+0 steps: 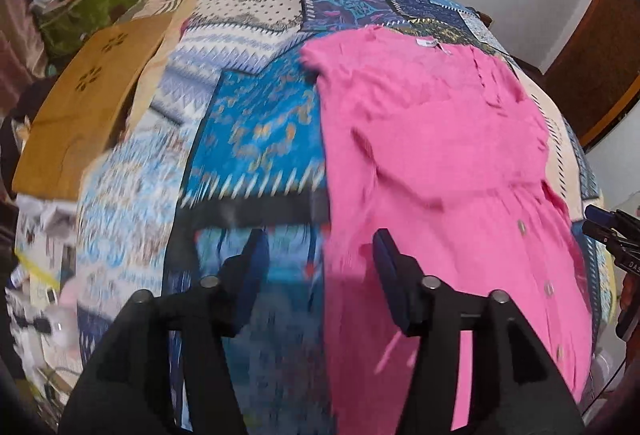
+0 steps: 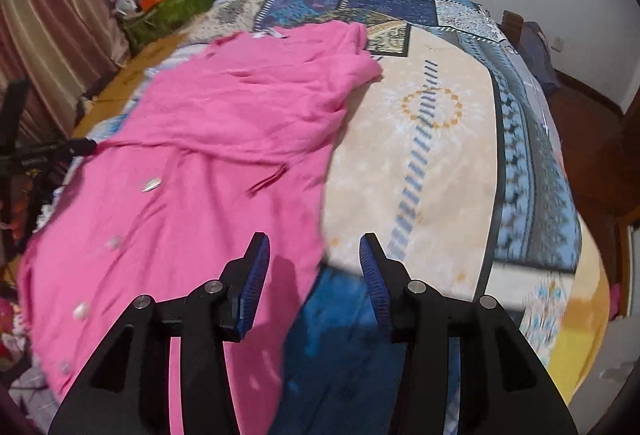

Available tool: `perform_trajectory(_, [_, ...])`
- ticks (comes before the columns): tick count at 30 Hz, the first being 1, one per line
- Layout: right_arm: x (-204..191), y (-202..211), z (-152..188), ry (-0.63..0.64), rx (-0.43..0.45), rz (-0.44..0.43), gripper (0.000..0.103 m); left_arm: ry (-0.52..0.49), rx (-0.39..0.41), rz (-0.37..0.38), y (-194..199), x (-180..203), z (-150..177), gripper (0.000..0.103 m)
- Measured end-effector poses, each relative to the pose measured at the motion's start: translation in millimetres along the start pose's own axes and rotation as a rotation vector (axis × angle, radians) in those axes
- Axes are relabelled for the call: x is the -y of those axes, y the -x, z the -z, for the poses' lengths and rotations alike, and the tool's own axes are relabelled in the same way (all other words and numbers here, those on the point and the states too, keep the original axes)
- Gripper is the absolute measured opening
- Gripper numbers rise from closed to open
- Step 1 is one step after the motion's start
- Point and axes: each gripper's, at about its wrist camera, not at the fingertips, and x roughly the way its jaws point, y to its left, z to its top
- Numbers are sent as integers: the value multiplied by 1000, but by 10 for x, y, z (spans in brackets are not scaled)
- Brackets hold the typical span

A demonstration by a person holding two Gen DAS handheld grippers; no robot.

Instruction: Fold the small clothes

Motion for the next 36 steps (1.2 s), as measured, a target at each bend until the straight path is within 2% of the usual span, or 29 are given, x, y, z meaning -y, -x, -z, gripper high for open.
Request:
perform_trajectory(5, [-156, 72, 325, -15, -29, -41, 51, 15, -55, 52, 99, -40, 389, 57])
perform_trajectory(8, [-186, -25, 441, -36, -66, -63, 51, 19, -29, 90, 163, -8, 535, 57])
perform_trajectory(9, [-181, -63, 473, -54, -75, -74, 51, 13, -21, 93, 172, 10, 558, 55])
perform_trajectory(10, [-169, -95, 492, -75, -76, -85, 50, -6, -7, 86, 179, 56, 566, 43])
perform_trajectory(11, [-165, -107, 489, -83, -81, -95, 43, -23, 2, 87, 181, 89, 570, 33])
perform_trajectory(12, [-174, -110, 466, -76, -79, -115, 36, -42, 6, 84, 176, 126, 559, 14])
perform_trajectory(13, [-197, -121, 425, -54, -82, -133, 23, -59, 2, 86, 162, 164, 535, 4])
perform_trajectory(14, [-223, -137, 376, -30, -87, -127, 12, -60, 2, 92, 147, 174, 507, 4])
perform_trajectory(15, [-247, -145, 341, -10, -87, -117, 8, -59, 3, 96, 130, 177, 472, 4])
perform_trajectory(18, [-256, -222, 192, 28, -83, -82, 6, -44, 6, 78, 9, 146, 288, 4])
perform_trajectory(23, [-118, -447, -36, -11, -64, -5, 5, 3, -16, 43, -265, 4, 26, 5])
perform_trajectory(26, [-117, -454, -47, -26, -63, 1, 6, 16, -35, 31, -281, -32, 15, 12])
perform_trajectory(28, [-144, -365, -3, -29, -55, -4, 6, 32, -41, 26, -184, -55, 84, 31])
perform_trajectory(30, [-162, -255, 73, -33, -48, -7, 13, 44, -38, 57, -70, -74, 184, 54])
perform_trajectory(32, [-200, -137, 179, -36, -49, -25, 31, 52, -60, 94, 56, -70, 348, 58])
perform_trajectory(34, [-257, -19, 306, -24, -38, -46, 38, 32, -79, 112, 139, -31, 511, 66])
perform_trajectory(36, [-342, 68, 459, 1, -52, -51, 39, -8, -55, 77, 260, 19, 681, 71])
